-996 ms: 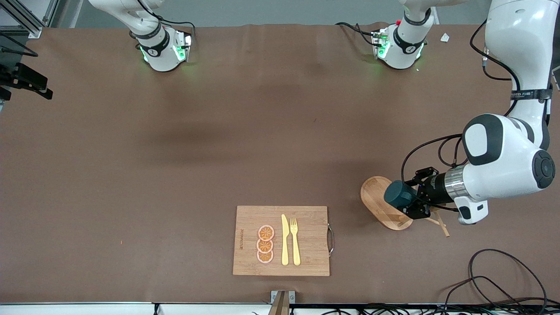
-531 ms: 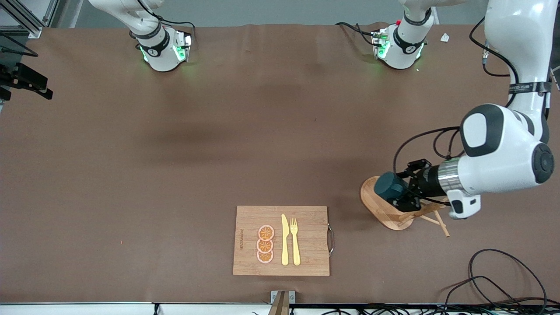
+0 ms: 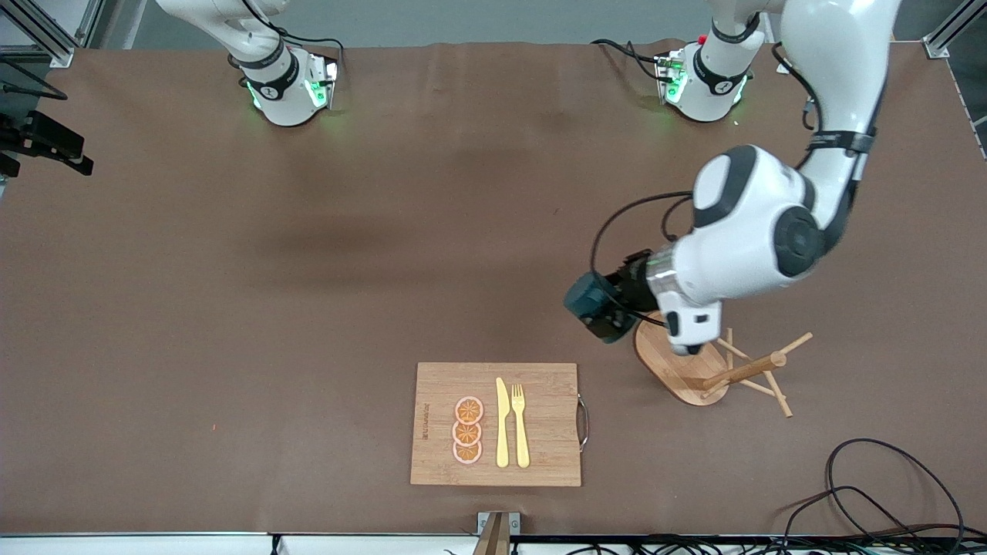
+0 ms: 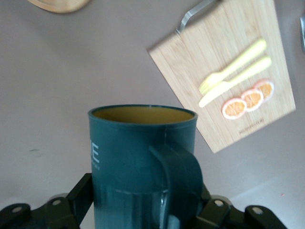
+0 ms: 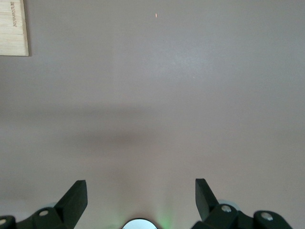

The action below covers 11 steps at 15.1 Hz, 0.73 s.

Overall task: Transfer cup from left to right arm and place
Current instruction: 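Lift the mug off the stand peg and carry it to mid-table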

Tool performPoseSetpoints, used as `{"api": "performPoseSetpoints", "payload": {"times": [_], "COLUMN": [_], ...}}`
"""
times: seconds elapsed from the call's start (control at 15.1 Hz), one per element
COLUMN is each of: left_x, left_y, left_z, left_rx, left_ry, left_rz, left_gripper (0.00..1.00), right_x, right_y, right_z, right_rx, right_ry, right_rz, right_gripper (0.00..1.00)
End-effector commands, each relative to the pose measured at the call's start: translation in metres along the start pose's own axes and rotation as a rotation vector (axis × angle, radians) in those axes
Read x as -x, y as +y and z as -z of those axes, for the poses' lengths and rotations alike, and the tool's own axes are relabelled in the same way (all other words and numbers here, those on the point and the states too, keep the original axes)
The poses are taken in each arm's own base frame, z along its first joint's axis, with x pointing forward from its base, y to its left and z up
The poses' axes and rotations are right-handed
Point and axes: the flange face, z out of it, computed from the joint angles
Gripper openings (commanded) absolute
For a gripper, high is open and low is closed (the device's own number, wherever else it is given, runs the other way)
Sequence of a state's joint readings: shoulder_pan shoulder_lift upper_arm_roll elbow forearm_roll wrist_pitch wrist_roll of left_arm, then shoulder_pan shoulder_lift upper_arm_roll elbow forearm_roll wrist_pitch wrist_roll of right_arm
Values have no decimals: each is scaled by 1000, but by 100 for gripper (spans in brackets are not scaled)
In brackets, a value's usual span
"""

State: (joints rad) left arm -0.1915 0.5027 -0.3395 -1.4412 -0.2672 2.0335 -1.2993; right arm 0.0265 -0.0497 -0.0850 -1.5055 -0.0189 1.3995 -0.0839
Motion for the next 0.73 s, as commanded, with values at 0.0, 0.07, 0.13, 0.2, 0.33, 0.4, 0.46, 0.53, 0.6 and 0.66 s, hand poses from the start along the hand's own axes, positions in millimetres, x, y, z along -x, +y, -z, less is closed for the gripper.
{"api": "performPoseSetpoints", "payload": {"times": [0.0,0.07,0.13,0.2,0.33,0.4,0.46,0.53,0.6,0.66], "left_x": [45,65,79,97,127,143,157,173,186,192], "left_y": [18,22,24,24,22,19,13,7,1,-4], "left_z": [-40,-61,-82,-106,-145,-161,-179,-197,-213,-228], "left_rx": [34,45,46,38,29,18,-7,-30,-43,-47], "left_ry": [63,92,128,168,259,308,369,422,474,521], "left_rz": [-102,-154,-206,-261,-359,-420,-508,-589,-644,-667], "left_gripper": [54,54,54,54,54,54,54,54,54,54], "right_x": [9,9,9,9,9,10,9,9,9,9], "right_y": [-2,-2,-2,-2,-3,-3,-3,-3,-3,-2], "right_z": [3,3,3,3,3,4,3,3,3,3], "right_rx": [-12,-12,-12,-12,-12,-12,-12,-12,-12,-12], "right_ry": [6,6,6,6,7,8,7,7,7,6], "right_rz": [4,4,4,4,6,6,6,6,6,4], "right_gripper": [100,100,100,100,100,100,100,100,100,100]}}
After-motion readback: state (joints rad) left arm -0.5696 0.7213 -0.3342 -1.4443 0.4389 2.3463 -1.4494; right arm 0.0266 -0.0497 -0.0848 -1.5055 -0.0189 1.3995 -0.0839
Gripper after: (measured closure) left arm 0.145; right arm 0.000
